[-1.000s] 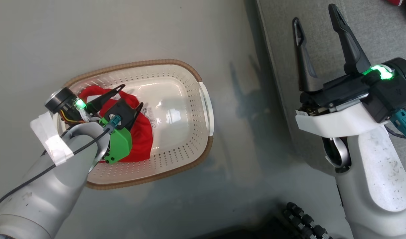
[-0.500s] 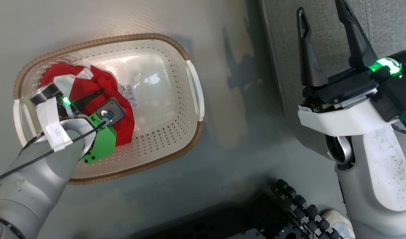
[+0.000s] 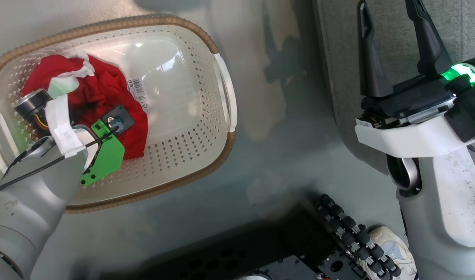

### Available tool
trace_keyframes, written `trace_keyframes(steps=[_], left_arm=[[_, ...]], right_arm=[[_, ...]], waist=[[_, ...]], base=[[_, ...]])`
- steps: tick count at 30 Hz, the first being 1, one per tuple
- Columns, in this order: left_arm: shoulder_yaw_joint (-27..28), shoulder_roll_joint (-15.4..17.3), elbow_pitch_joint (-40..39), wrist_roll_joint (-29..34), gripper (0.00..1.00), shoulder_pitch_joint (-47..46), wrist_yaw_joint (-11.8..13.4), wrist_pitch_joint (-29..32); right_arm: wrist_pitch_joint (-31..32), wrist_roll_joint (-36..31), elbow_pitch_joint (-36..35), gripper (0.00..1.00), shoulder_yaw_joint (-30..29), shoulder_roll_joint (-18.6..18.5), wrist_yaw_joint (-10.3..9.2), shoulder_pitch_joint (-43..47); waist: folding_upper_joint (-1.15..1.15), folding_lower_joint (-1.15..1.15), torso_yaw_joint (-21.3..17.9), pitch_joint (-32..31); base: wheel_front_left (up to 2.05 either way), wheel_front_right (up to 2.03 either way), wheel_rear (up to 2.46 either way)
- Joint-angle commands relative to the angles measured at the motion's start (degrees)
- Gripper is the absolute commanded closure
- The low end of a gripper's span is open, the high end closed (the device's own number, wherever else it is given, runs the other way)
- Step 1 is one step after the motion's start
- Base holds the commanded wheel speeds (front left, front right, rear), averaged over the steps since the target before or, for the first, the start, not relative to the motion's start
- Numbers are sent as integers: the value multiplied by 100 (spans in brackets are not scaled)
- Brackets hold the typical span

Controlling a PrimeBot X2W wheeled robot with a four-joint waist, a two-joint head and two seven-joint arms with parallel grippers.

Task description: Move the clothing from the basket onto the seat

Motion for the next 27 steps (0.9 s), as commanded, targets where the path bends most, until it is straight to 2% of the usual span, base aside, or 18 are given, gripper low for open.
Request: trace_keyframes(steps=[1, 8, 9, 10, 11, 16, 21, 27], left_arm=[[-3, 8, 21, 44, 0, -74, -11, 112], [-4, -110, 62, -63, 0, 53, -11, 755], [-5, -119, 53, -50, 58, 72, -11, 852], [-5, -124, 39, -47, 84, 75, -11, 874], [-4, -130, 12, -40, 100, 69, -11, 908], [-4, -160, -89, -45, 100, -27, -11, 897], [-5, -214, -201, 45, 100, -5, -11, 574], [-5, -421, -292, -124, 100, 27, -11, 79]], right_arm=[[-14, 50, -38, 0, -23, -10, -6, -16], [-14, 25, -85, 0, -42, -10, -6, -14], [-14, 12, -84, 0, -50, -10, -6, -23], [-14, 1, -87, 0, -55, -10, -6, -23], [-14, -11, -94, 0, -66, -10, -6, -24], [-14, -45, -53, 0, -97, -10, -6, -53], [-14, -64, 2, 0, -98, -10, -6, -57], [-14, -134, 97, 0, -152, -12, -6, -20]], waist=[[0, 0, -7, 114], [0, 0, 4, 200], [0, 0, 8, 201], [0, 0, 12, 199], [0, 0, 22, 198], [0, 0, 89, 141], [0, 0, 162, -63], [0, 0, 345, -419]], base=[[0, 0, 0], [0, 0, 0], [0, 0, 0], [0, 0, 0], [0, 0, 0], [0, 0, 0], [0, 0, 0], [0, 0, 0]])
